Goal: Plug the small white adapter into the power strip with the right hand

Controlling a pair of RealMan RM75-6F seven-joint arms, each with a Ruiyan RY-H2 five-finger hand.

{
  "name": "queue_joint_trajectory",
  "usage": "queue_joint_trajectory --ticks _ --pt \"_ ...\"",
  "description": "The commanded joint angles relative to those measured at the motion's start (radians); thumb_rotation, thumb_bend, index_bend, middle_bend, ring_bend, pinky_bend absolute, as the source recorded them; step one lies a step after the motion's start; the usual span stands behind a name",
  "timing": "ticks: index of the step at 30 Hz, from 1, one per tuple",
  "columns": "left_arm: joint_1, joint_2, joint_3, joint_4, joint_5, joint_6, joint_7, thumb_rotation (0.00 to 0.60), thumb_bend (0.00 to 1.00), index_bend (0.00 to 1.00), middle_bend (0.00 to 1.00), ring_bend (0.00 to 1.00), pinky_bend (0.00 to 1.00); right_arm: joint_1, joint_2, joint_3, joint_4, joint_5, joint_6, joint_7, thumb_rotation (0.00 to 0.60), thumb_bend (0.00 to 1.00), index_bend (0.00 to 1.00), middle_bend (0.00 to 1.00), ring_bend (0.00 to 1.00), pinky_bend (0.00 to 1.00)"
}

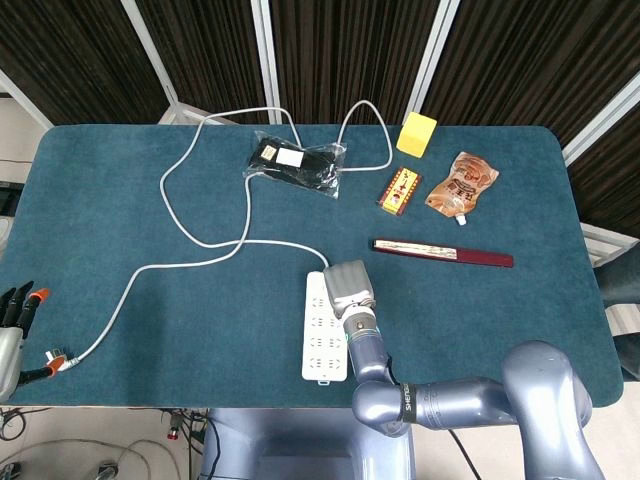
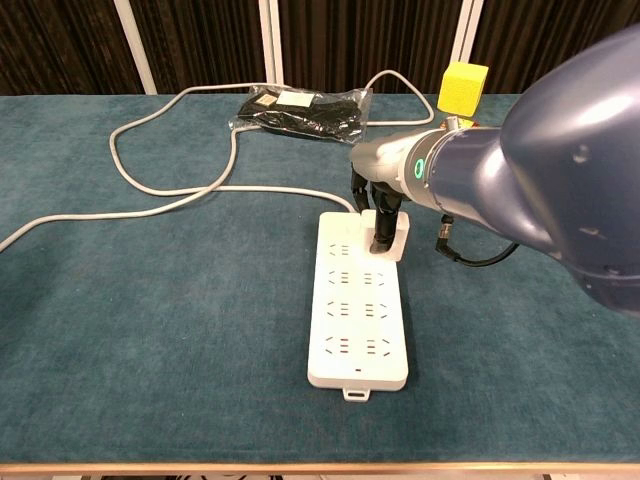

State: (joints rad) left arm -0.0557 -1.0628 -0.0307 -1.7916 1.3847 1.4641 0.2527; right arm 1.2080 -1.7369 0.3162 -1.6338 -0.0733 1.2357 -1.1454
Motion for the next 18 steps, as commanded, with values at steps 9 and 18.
queue_joint_trajectory --ticks 9,18 --pt "0.000 0.000 -0.001 -0.001 -0.005 -0.001 0.005 0.600 0.10 0.14 0.00 0.00 0.00 0.013 0.026 0.023 -0.030 0.054 0.002 -0.028 0.600 0.20 0.30 0.32 1.00 1.00" --pt "0.000 0.000 -0.001 -0.002 -0.008 -0.001 0.011 0.600 0.10 0.14 0.00 0.00 0.00 -0.006 0.093 0.074 -0.097 0.045 -0.005 0.028 0.600 0.18 0.21 0.26 1.00 1.00"
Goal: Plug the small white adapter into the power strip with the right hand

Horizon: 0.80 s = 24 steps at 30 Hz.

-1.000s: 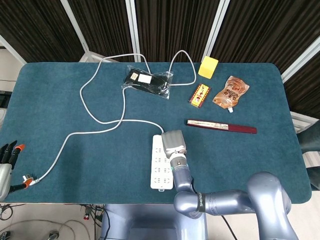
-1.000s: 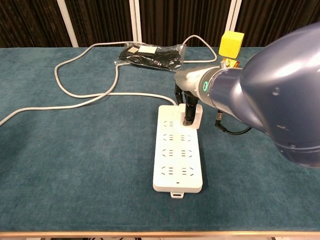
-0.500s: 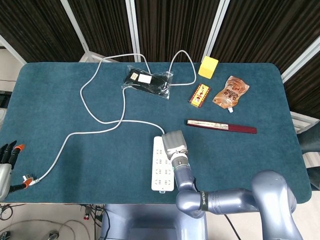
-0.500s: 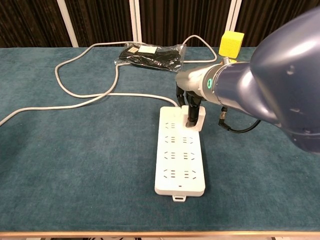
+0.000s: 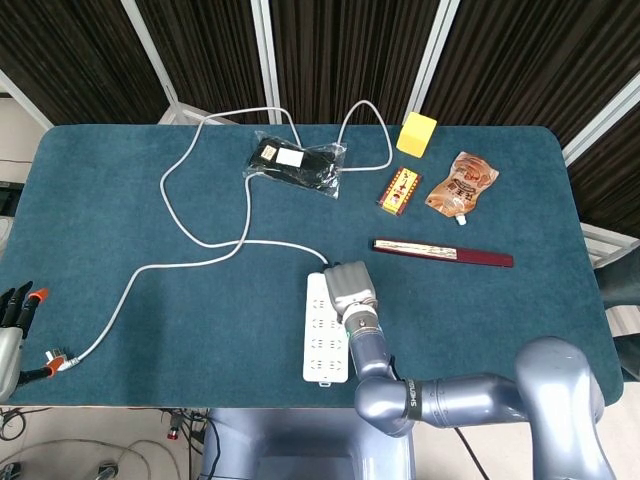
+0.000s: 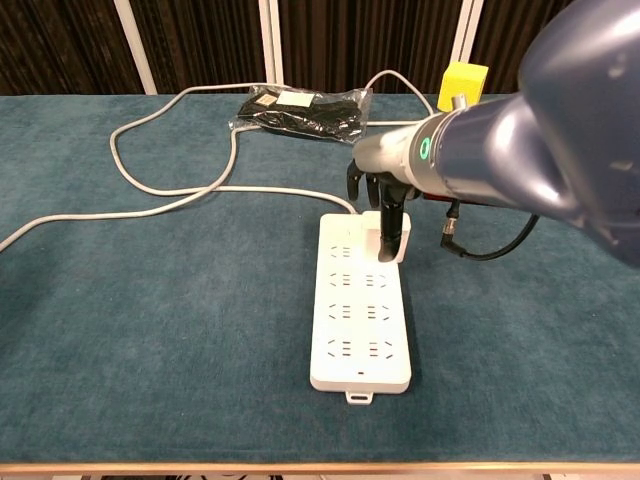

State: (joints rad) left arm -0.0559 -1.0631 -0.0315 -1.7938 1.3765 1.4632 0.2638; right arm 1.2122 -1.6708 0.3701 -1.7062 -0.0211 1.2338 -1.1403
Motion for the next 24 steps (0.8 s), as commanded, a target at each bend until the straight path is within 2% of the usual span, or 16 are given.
queue_joint_trajectory --ticks 1,7,13,16,18,20,24 --pt "0.000 0.000 0.000 0.000 -0.001 0.001 0.000 0.600 0.10 0.14 0.00 0.00 0.00 -0.016 0.048 0.028 -0.040 -0.011 -0.003 0.032 0.600 0.18 0.21 0.26 1.00 1.00" --pt "0.002 -0.002 -0.001 0.000 0.001 0.005 0.003 0.600 0.10 0.14 0.00 0.00 0.00 -0.076 0.203 0.037 -0.161 -0.057 -0.002 0.077 0.600 0.18 0.21 0.26 1.00 1.00" --pt "0.004 -0.004 0.002 -0.006 0.006 0.011 0.010 0.600 0.10 0.14 0.00 0.00 0.00 -0.186 0.401 -0.017 -0.267 -0.169 -0.038 0.148 0.600 0.18 0.18 0.23 0.99 1.00" --pt "0.005 -0.006 0.002 -0.007 0.007 0.013 0.014 0.600 0.10 0.14 0.00 0.00 0.00 -0.254 0.494 -0.051 -0.325 -0.244 -0.077 0.208 0.600 0.18 0.13 0.16 0.83 0.93" --pt "0.005 -0.006 0.001 -0.007 0.006 0.013 0.015 0.600 0.10 0.14 0.00 0.00 0.00 -0.309 0.553 -0.084 -0.366 -0.326 -0.091 0.251 0.600 0.18 0.12 0.10 0.63 0.82" --pt "0.006 -0.007 0.000 -0.007 0.002 0.015 0.017 0.600 0.10 0.14 0.00 0.00 0.00 -0.409 0.625 -0.144 -0.412 -0.494 -0.085 0.334 0.600 0.18 0.12 0.08 0.52 0.74" --pt "0.007 -0.007 -0.001 -0.008 0.001 0.018 0.018 0.600 0.10 0.14 0.00 0.00 0.00 -0.596 0.685 -0.241 -0.429 -0.789 -0.011 0.529 0.600 0.18 0.12 0.06 0.41 0.59"
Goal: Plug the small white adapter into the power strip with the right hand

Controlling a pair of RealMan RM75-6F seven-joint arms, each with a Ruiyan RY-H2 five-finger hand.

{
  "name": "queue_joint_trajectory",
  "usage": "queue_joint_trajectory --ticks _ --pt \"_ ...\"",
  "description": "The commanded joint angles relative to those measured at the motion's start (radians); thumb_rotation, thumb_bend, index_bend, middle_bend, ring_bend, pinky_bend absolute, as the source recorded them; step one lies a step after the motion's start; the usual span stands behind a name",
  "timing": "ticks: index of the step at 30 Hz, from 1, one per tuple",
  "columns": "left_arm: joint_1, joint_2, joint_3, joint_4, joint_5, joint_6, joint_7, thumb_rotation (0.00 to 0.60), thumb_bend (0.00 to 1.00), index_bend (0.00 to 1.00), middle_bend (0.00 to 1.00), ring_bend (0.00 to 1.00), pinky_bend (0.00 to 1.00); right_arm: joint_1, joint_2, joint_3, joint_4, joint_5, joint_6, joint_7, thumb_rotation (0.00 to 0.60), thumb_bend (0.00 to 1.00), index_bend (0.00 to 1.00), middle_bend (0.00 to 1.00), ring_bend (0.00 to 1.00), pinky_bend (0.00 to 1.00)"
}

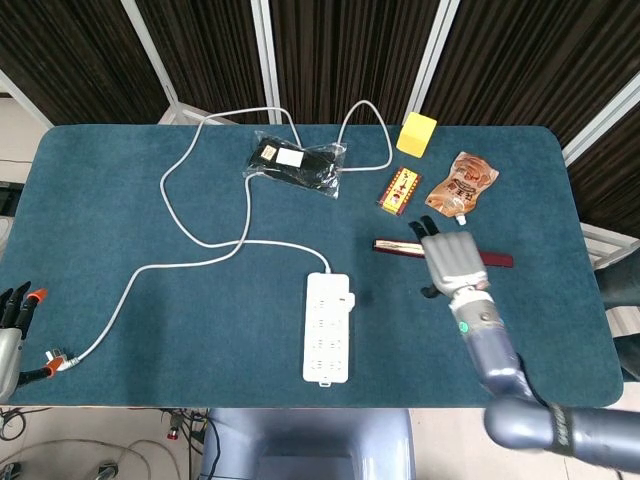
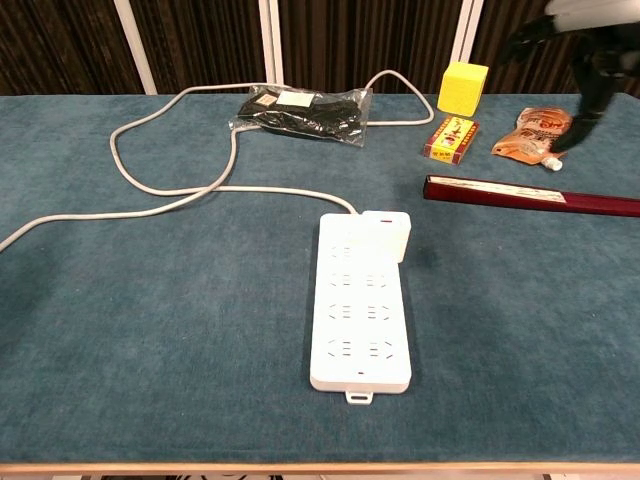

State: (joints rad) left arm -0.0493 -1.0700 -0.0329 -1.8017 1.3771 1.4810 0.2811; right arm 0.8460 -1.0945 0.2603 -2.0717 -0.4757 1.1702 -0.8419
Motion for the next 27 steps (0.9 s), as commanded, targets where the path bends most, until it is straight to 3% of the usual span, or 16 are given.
queue_joint_trajectory --ticks 1,6,10,15,27 --pt "0.000 0.000 0.001 -0.001 0.002 0.000 0.001 0.600 0.10 0.14 0.00 0.00 0.00 -0.293 0.116 -0.161 -0.050 -0.429 0.081 0.317 0.600 0.18 0.12 0.06 0.40 0.57" --pt "-0.002 -0.003 0.005 0.000 0.011 -0.003 0.001 0.600 0.10 0.14 0.00 0.00 0.00 -0.501 0.098 -0.267 0.126 -0.789 0.232 0.655 0.600 0.18 0.12 0.05 0.31 0.43" --pt "-0.003 -0.005 0.005 0.004 0.015 -0.003 -0.003 0.600 0.10 0.14 0.00 0.00 0.00 -0.609 0.042 -0.317 0.295 -0.950 0.379 0.746 0.600 0.18 0.12 0.05 0.25 0.34" --pt "-0.003 -0.003 0.004 0.011 0.025 -0.001 -0.025 0.600 0.10 0.14 0.00 0.00 0.00 -0.685 -0.004 -0.360 0.434 -1.018 0.449 0.701 0.600 0.18 0.12 0.03 0.20 0.27" --pt "0.000 -0.005 -0.004 0.035 0.054 0.022 -0.079 0.600 0.10 0.14 0.00 0.00 0.00 -0.719 -0.023 -0.326 0.465 -1.047 0.465 0.645 0.600 0.18 0.12 0.03 0.20 0.27"
